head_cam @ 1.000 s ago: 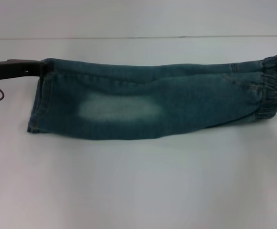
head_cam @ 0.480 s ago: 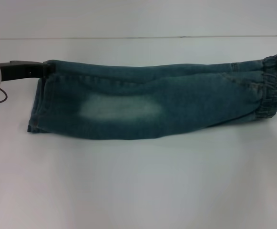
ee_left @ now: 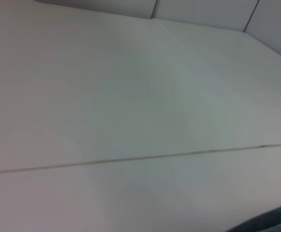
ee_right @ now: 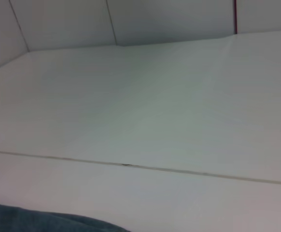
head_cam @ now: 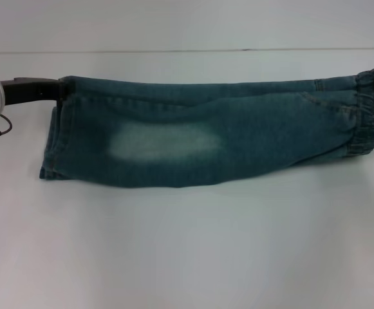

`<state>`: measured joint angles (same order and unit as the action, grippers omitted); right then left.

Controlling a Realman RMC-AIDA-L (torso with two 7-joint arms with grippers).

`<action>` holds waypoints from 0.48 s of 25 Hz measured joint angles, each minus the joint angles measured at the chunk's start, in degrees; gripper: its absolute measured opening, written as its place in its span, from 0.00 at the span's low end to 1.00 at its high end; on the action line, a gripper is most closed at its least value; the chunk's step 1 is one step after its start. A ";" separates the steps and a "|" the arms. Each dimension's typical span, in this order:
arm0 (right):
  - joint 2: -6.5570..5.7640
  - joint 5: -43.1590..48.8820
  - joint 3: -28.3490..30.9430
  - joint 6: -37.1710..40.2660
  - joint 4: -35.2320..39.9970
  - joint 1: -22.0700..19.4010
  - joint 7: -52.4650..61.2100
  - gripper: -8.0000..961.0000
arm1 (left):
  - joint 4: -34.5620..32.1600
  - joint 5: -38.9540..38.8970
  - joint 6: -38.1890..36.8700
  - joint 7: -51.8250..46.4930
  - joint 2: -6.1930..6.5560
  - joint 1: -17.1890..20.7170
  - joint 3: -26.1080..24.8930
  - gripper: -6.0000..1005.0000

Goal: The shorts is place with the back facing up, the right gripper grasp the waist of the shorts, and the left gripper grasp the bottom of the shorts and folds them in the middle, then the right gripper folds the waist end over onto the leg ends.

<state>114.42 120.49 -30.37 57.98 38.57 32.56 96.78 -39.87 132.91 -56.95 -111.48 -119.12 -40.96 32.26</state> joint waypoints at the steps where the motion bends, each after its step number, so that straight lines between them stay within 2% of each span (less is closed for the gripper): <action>1: 0.00 0.00 -0.01 -0.17 -0.03 0.06 0.00 0.10 | 0.00 -0.01 0.30 0.01 -0.06 -0.05 -0.01 0.00; 12: 0.37 0.00 -0.85 -3.57 -1.38 1.23 -0.49 0.11 | 0.74 -0.04 5.06 0.32 -1.53 -0.32 2.06 0.00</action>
<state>114.79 120.49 -31.22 54.41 37.20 33.80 96.29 -39.14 132.88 -51.89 -111.16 -120.65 -41.28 34.32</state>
